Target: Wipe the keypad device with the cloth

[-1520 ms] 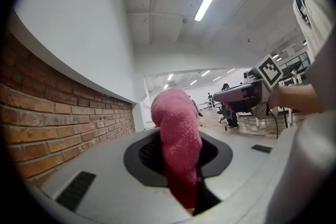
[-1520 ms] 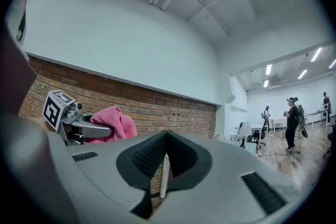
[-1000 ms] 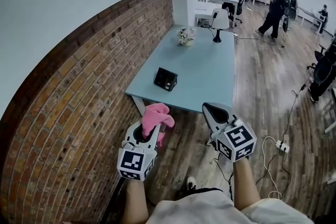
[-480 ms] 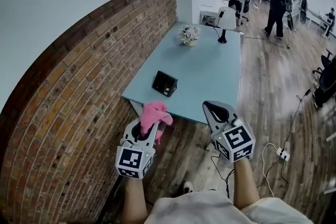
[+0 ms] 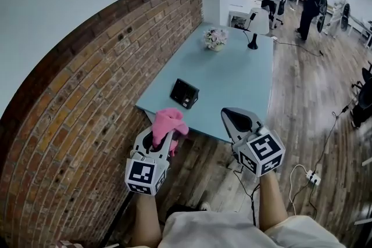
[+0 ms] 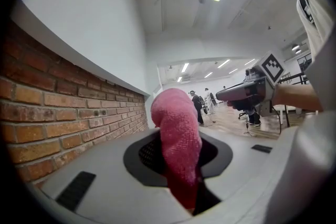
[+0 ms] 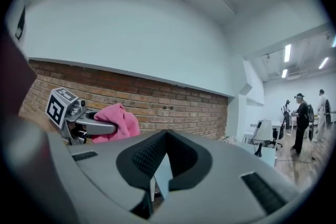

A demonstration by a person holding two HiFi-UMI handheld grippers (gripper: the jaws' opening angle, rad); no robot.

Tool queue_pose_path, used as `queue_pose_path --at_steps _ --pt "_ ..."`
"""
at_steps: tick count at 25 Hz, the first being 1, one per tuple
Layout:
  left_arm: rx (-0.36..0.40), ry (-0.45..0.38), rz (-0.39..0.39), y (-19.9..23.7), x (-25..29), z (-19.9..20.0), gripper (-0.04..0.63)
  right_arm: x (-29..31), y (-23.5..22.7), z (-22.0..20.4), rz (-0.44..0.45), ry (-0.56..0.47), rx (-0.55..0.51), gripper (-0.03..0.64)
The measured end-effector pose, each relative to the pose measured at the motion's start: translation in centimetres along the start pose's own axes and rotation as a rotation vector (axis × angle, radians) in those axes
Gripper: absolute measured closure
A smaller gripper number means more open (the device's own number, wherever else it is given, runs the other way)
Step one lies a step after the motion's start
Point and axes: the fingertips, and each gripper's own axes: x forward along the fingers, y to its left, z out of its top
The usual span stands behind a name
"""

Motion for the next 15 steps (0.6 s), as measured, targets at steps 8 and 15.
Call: queue_pose_path --at_steps 8,15 --pt "0.0 0.0 -0.019 1.5 2.3 -0.9 0.469 2.5 -1.1 -1.8 -0.035 0.043 -0.009 0.611" --pt "0.008 -0.013 -0.057 4.7 7.1 -1.6 0.469 7.1 -3.7 -2.9 -0.049 0.06 0.047 0.583"
